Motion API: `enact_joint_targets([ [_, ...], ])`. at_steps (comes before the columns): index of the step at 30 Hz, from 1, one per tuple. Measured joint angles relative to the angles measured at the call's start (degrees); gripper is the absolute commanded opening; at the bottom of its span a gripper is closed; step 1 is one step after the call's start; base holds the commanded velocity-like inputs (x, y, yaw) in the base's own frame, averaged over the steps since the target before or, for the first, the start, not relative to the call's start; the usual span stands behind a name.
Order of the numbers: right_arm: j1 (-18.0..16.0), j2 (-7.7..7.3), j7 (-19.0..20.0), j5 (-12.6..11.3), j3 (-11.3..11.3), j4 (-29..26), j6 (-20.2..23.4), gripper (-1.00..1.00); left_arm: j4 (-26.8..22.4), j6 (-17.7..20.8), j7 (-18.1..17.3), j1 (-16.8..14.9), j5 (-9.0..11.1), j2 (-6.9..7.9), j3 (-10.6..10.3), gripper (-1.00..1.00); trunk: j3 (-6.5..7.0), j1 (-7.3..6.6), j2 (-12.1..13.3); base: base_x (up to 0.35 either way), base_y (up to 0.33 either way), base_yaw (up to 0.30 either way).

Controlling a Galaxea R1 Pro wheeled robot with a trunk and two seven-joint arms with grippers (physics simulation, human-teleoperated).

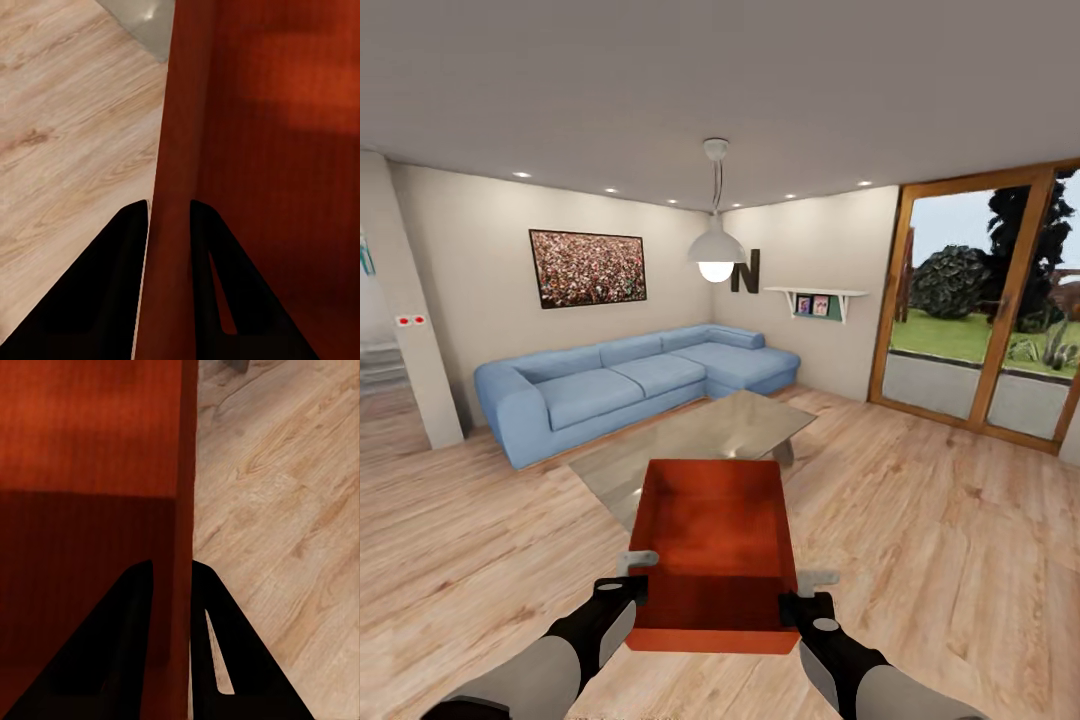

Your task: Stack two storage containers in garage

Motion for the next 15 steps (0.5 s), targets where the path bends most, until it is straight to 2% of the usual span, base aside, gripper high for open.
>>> enact_joint_targets([
  [15,-0.01,-0.06,0.17,0.13,-0.18,-0.02,-0.03,-1.00,-0.06,0.00,0.15,0.01,0.12,-0.06,-0.09,-1.00,0.00,0.00,0.00,0.000,0.000,0.297],
])
